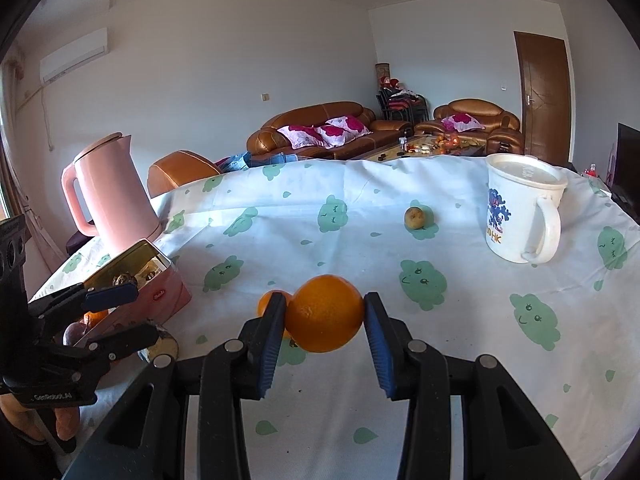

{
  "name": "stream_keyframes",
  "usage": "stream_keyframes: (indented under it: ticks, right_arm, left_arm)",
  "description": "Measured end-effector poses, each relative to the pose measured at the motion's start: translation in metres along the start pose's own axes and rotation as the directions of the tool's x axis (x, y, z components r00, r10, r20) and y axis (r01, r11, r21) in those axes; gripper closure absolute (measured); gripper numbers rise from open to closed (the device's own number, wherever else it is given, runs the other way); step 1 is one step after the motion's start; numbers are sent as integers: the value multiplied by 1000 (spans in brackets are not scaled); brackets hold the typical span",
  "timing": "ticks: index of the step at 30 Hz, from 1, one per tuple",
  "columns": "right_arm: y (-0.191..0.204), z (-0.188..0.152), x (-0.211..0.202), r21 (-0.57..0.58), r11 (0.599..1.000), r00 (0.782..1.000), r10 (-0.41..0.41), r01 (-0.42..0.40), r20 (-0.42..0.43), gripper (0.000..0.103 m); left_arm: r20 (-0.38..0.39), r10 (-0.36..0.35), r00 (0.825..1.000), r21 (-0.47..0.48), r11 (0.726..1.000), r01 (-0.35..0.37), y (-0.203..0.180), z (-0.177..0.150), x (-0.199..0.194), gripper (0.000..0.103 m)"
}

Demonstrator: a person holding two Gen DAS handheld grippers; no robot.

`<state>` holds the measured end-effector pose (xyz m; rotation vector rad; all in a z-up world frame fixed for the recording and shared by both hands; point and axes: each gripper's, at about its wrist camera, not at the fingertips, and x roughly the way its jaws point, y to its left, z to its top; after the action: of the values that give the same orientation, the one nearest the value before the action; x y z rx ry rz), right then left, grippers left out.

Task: Organize fruits
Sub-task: 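Carry the orange in the right gripper while the left carries the round cake toward the tin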

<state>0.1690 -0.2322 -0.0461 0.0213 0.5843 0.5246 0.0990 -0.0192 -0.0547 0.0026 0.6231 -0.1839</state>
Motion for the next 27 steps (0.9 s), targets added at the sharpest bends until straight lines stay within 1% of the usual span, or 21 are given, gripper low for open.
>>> stream_keyframes:
  ticks: [3, 6, 10, 13, 15, 18, 21, 22, 25, 27]
  right_arm:
    - [0, 0, 0, -2, 1000, 1000, 0, 0, 1, 61]
    - [0, 0, 0, -5, 1000, 1000, 0, 1, 2, 61]
    - [0, 0, -1, -8, 1000, 1000, 1, -1, 5, 61]
    - [1, 0, -1, -9, 1000, 1000, 1, -1, 5, 61]
    - [1, -1, -1, -10, 1000, 1000, 1, -1, 3, 61]
    - [1, -1, -1, -10, 1000, 1000, 1, -1, 3, 61]
    - [0, -1, -1, -11, 1000, 1000, 2, -2, 5, 61]
    - [0, -1, -1, -11, 1000, 1000, 3, -3, 6, 61]
    - [2, -1, -2, -16, 1000, 1000, 4, -3, 9, 61]
    - [2, -1, -3, -16, 1000, 1000, 2, -2, 14, 61]
  left_arm:
    - [-24, -2, 1000, 3, 1000, 2, -4, -6, -3, 35]
    - [-73, 20, 997, -5, 1000, -20, -6, -11, 0, 34]
    - [-120, 63, 991, -22, 998, -66, -3, -11, 9, 35]
    - [-141, 46, 989, -31, 998, -51, -2, -11, 14, 35]
    - [-152, 51, 987, -17, 998, -54, -6, -10, 18, 35]
    - [-174, 81, 981, 17, 997, -79, -13, -10, 24, 35]
    - [-177, 123, 977, 17, 992, -122, -11, -9, 26, 47]
    - [-172, 131, 976, 12, 991, -131, -9, -9, 26, 54]
    - [-160, 121, 980, -4, 992, -124, -5, -8, 23, 55]
    - [-147, 116, 982, 3, 993, -117, -6, -8, 21, 55]
